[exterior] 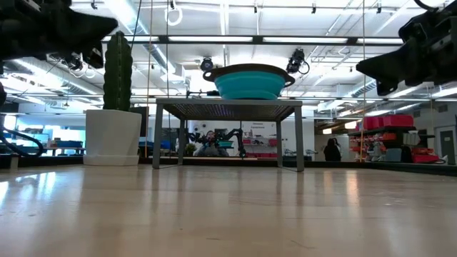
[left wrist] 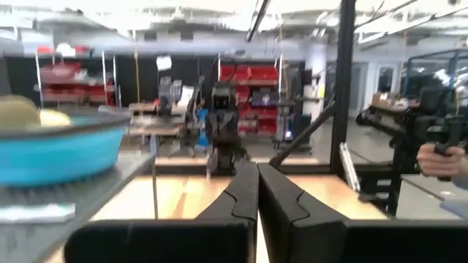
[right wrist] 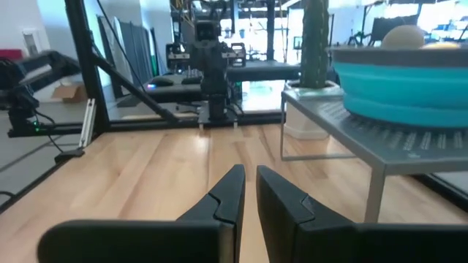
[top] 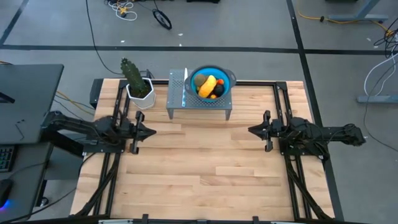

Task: Pick & Place Fruit
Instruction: Return to Home Position

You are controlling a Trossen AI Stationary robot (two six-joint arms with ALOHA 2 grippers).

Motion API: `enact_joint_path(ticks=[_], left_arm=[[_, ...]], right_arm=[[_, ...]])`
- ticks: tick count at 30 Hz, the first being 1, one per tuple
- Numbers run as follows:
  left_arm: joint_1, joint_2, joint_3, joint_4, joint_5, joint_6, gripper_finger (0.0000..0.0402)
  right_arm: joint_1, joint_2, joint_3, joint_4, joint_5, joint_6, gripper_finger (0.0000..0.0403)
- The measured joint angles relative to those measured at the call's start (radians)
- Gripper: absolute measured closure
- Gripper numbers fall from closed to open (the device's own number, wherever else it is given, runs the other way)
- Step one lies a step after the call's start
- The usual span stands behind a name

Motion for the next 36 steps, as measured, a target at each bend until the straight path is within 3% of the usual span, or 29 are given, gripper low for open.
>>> enact_joint_path(ticks=[9,13,17,21,25,30,36], left_arm=[[0.025,-0.123,0.0,-0.04,0.045,0.107,0.0397],[0.068,-0.143,-0.001,-0.121,0.071,0.047,0.0394],[0.079,-0.143,-0.001,-0.232,0.147,0.003,0.0397],[0.081,-0.143,-0.001,-0.311,0.056,-0.009,0.0396],[0.08,-0.143,-0.001,-0.274,0.063,-0.002,0.0394],[0.08,-0.14,-0.002,-0.38,0.055,-0.023,0.0396],[0.08,-0.141,-0.002,-0.389,0.058,-0.01,0.0394]], right_arm=[[-0.001,0.0,0.0,0.045,0.01,-0.041,0.036],[-0.001,0.0,0.0,0.042,0.035,-0.045,0.036],[-0.001,0.0,0.0,0.007,-0.011,-0.025,0.036],[-0.001,0.001,0.0,-0.057,-0.017,-0.02,0.036],[-0.001,0.001,0.0,-0.034,-0.022,-0.037,0.036],[0.0,0.0,0.0,-0.053,-0.007,-0.037,0.036],[-0.001,0.0,0.0,-0.059,-0.051,-0.037,0.036]])
